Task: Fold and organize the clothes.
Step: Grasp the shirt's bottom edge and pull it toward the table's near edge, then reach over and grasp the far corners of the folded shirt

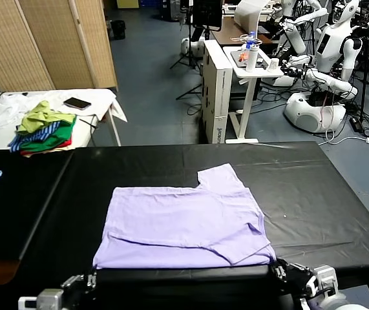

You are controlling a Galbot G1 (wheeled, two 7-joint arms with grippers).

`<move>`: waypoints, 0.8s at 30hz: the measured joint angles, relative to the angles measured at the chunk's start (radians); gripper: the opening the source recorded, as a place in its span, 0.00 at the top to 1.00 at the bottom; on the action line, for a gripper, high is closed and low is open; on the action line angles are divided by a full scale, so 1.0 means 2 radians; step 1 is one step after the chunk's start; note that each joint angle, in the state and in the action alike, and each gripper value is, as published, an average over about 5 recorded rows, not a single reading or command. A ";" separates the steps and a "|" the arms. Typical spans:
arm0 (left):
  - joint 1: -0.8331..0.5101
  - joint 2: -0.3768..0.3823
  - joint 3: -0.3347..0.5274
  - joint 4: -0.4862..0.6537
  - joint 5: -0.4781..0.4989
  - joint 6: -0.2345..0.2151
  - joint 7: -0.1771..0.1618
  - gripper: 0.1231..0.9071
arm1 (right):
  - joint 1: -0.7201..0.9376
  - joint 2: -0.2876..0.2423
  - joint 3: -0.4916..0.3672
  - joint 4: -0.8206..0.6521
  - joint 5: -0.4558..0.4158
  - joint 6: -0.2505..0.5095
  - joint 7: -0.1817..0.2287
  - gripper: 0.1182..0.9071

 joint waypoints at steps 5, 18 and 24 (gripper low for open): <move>-0.001 0.001 -0.010 -0.017 -0.010 0.014 0.011 0.06 | 0.016 -0.007 0.014 0.013 0.031 0.000 -0.001 0.00; -0.199 0.056 0.008 0.054 -0.145 0.027 0.031 0.00 | 0.255 -0.050 -0.074 -0.122 0.085 0.003 0.021 0.00; -0.327 0.068 0.062 0.127 -0.179 0.038 0.026 0.00 | 0.368 -0.046 -0.138 -0.201 0.095 0.004 0.037 0.00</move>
